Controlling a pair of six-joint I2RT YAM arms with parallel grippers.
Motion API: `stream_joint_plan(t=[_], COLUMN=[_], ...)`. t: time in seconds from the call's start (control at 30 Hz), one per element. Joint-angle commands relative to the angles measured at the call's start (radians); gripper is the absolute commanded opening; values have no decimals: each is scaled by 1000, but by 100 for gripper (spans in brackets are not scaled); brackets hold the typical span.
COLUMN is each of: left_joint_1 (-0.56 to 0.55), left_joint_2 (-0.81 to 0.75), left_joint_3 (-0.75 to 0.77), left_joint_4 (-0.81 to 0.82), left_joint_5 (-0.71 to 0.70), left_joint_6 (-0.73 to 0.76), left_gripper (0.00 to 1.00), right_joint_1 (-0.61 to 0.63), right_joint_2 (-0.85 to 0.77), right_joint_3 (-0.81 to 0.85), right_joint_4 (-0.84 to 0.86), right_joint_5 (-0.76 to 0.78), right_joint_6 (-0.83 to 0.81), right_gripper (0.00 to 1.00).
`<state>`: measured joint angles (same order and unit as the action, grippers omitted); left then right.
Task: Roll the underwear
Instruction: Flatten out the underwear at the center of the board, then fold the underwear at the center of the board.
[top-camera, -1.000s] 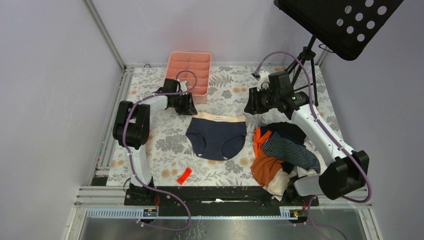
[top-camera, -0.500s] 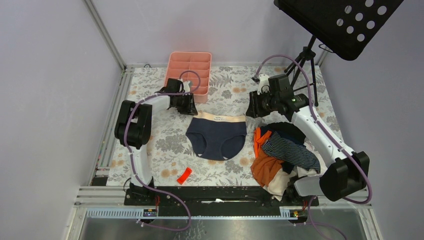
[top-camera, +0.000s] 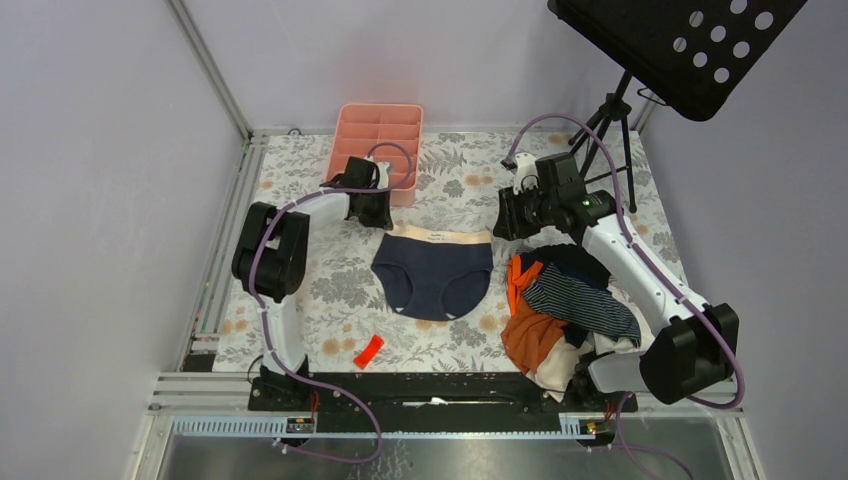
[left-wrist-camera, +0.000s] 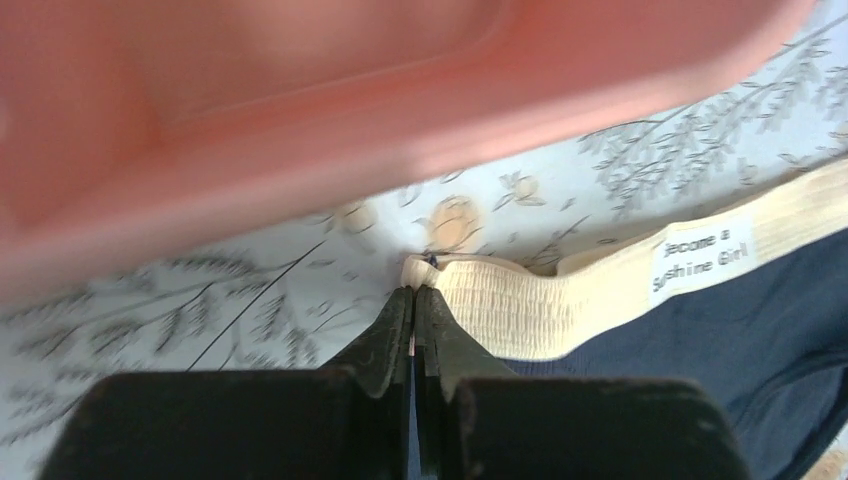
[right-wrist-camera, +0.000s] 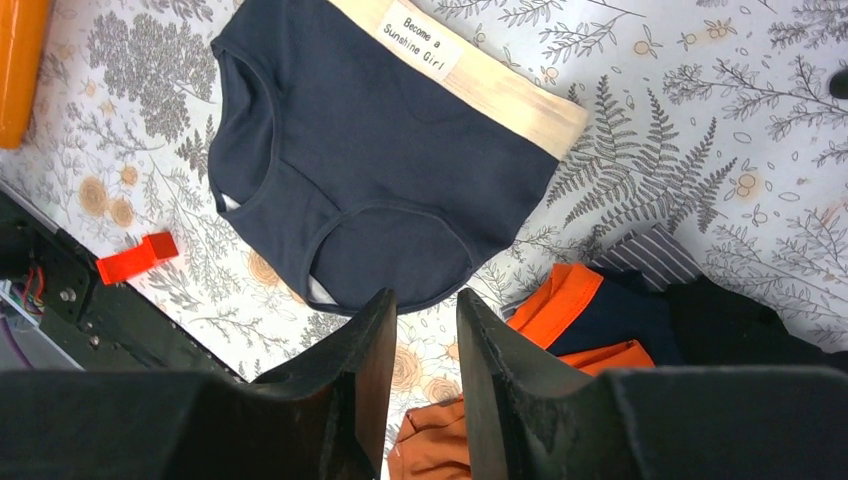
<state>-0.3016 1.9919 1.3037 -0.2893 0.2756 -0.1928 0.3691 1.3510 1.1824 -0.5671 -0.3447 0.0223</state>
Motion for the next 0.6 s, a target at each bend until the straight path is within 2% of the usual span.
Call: stream_joint_plan(t=[0.0, 0.17, 0.3, 0.47, 0.57], left_joint_1=[32, 41, 53, 132, 190], left_joint_2=[-88, -167, -195, -225, -232], left_joint_3=[-62, -137, -170, -194, -219], left_joint_4=[-93, -96, -89, -109, -100], left_joint_5=[-159, -163, -168, -134, -28], left_joint_6=[-12, -28, -27, -31, -42], left_gripper=[0, 0, 0, 0, 0], right_joint_1=[63, 283, 428, 570, 631], right_joint_2=[17, 68, 124, 298, 420], right_joint_3=[32, 44, 30, 119, 173], right_joint_4=[6, 47, 154, 287, 382], right_joint_5=[-31, -25, -26, -25, 0], right_joint_6=[-103, -306, -421, -441, -438], right_gripper=[35, 32, 30, 27, 25])
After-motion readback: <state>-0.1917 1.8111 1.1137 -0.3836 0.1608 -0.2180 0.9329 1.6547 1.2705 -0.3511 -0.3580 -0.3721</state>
